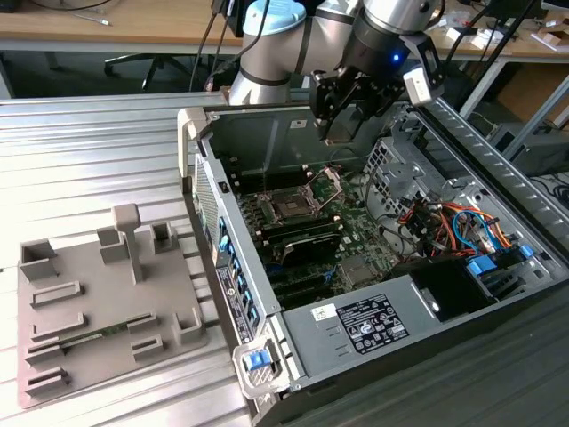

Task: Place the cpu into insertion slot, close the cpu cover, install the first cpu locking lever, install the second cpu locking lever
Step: 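Place the cpu into insertion slot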

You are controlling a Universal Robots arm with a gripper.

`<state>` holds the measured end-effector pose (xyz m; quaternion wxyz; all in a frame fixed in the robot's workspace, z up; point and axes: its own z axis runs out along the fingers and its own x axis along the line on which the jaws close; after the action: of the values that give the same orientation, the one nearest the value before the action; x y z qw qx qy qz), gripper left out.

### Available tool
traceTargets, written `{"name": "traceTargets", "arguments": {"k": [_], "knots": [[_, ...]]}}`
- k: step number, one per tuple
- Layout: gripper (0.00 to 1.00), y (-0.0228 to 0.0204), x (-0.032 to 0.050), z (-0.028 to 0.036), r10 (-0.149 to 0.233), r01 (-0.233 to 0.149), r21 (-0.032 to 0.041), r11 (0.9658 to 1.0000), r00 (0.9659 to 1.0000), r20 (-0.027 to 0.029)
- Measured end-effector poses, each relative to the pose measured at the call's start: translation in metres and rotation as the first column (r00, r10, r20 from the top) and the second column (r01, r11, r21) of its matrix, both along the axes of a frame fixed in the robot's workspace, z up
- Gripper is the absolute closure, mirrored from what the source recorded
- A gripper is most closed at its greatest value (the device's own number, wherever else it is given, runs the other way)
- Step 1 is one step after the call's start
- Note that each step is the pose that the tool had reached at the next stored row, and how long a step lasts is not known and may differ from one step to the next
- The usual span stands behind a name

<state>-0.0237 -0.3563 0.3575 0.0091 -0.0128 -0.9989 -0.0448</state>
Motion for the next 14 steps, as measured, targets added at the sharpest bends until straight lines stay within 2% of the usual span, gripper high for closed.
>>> {"name": "traceTargets", "arguments": {"k": [14], "knots": [[0.46, 0.0000, 0.0000, -0.0030, 0.000, 0.000, 0.0000, 1.0000, 1.0000, 0.0000]]}}
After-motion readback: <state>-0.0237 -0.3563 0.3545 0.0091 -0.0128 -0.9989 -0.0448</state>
